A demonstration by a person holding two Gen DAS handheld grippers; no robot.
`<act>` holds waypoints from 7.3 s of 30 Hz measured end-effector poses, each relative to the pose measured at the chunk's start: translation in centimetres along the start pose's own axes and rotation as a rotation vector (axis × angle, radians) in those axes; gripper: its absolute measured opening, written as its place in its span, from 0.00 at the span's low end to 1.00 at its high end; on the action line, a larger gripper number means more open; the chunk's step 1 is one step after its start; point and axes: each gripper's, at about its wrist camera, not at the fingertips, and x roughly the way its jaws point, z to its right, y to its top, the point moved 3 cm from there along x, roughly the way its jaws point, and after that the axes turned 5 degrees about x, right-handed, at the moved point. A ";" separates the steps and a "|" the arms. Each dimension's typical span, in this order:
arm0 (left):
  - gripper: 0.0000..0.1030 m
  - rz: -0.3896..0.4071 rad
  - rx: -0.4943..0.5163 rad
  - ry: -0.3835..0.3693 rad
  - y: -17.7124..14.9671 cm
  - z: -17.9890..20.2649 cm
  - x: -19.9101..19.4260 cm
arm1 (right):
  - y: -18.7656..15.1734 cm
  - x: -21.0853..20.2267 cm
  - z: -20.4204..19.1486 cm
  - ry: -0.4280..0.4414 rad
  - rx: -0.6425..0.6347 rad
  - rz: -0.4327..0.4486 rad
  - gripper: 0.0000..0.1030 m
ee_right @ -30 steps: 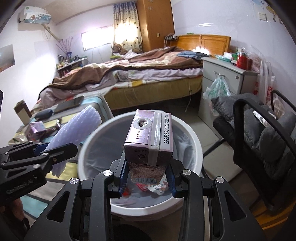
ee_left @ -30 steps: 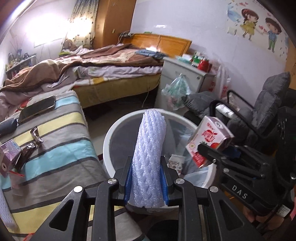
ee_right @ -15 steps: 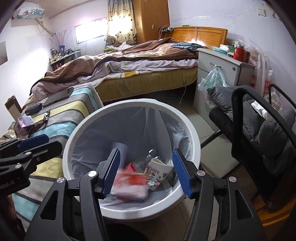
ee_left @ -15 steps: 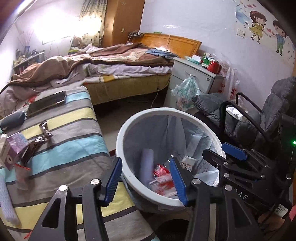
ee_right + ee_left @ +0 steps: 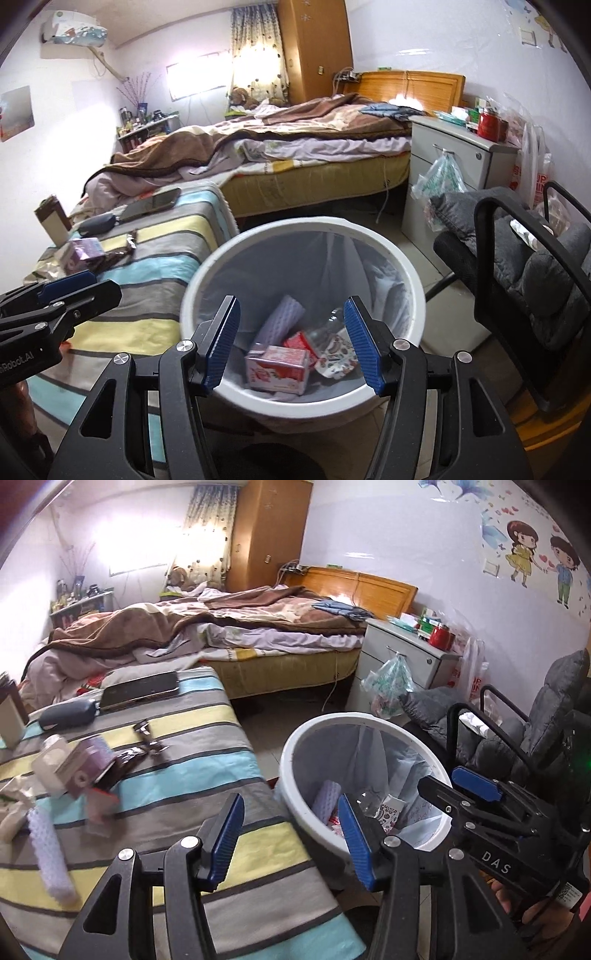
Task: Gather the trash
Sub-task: 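Move both open tools back over the bed toward the remaining trash, then grasp the clear orange-lidded cup with the right tool while the left tool grasps another foam net, then carry the foam net with the left tool while the right tool carries the cup over the white bin, then open the left tool to drop the foam net while the right tool drops the cup into the bin, then move both open tools back over the bed toward the purple juice box and white bag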
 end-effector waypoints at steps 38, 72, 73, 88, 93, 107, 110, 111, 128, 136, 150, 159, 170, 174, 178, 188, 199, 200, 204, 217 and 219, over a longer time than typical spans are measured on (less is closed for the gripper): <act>0.54 0.009 -0.254 0.320 -10.9 -18.4 -10.5 | -7.2 0.6 -15.8 0.368 -0.216 -0.143 0.59; 0.54 -0.152 -0.378 0.226 -8.2 -24.3 -0.9 | -7.4 4.3 -18.4 0.298 -0.264 -0.226 0.40; 0.54 -0.153 -0.383 0.214 -8.2 -24.3 -0.7 | -7.3 4.4 -18.3 0.298 -0.261 -0.227 0.40; 0.33 -0.135 -0.350 0.215 -7.7 -23.8 -0.2 | -6.7 4.7 -17.8 0.291 -0.233 -0.224 0.40; 0.31 -0.118 -0.327 0.261 -7.8 -23.2 -1.1 | -6.6 4.5 -17.5 0.300 -0.220 -0.211 0.40; 0.31 -0.063 -0.273 0.285 -7.3 -20.3 -4.0 | -5.0 3.1 -16.7 0.319 -0.210 -0.145 0.40; 0.31 -0.047 -0.254 0.286 -6.7 -19.5 -4.6 | -4.7 2.7 -16.3 0.316 -0.202 -0.130 0.40; 0.31 -0.041 -0.248 0.284 -6.5 -19.2 -4.7 | -4.6 2.6 -16.1 0.317 -0.199 -0.125 0.40; 0.31 0.032 -0.104 0.212 -2.3 -11.0 -5.0 | -1.7 0.5 -10.6 0.240 -0.105 -0.016 0.40; 0.31 0.046 -0.027 0.135 -0.6 -6.0 -3.6 | -0.4 0.1 -7.0 0.173 -0.053 0.020 0.40; 0.31 0.014 0.084 -0.003 1.3 1.7 0.7 | 0.5 -0.4 -1.3 0.044 0.035 0.057 0.40; 0.31 -0.034 0.125 -0.079 1.4 5.3 4.3 | 0.3 1.2 2.5 -0.009 0.088 0.013 0.40; 0.31 -0.093 0.131 -0.089 1.6 6.6 8.4 | -0.4 3.7 4.7 -0.057 0.101 -0.065 0.40; 0.34 -0.093 0.149 -0.076 1.5 6.8 8.9 | -0.3 4.2 5.3 -0.073 0.096 -0.076 0.40; 0.44 -0.100 0.139 -0.073 1.3 6.5 9.0 | -0.6 4.4 5.4 -0.103 0.081 -0.091 0.40; 0.55 -0.079 0.102 -0.059 1.6 5.3 7.9 | -0.4 3.7 5.3 -0.118 0.083 -0.073 0.58; 0.55 -0.005 0.092 -0.006 1.6 3.3 3.6 | 0.1 2.0 3.2 -0.086 0.076 -0.022 0.58; 0.55 0.003 0.089 -0.004 1.6 3.1 3.1 | 0.2 1.8 2.9 -0.080 0.073 -0.016 0.58; 0.55 0.020 0.074 0.020 1.5 1.8 1.6 | 0.5 1.2 1.6 -0.063 0.055 0.003 0.58; 0.55 0.062 -0.001 0.108 0.0 -4.5 -2.8 | 0.4 0.4 -4.0 0.017 -0.015 0.048 0.58; 0.55 0.068 -0.013 0.124 -0.3 -5.5 -3.4 | 0.4 0.4 -5.0 0.030 -0.032 0.055 0.58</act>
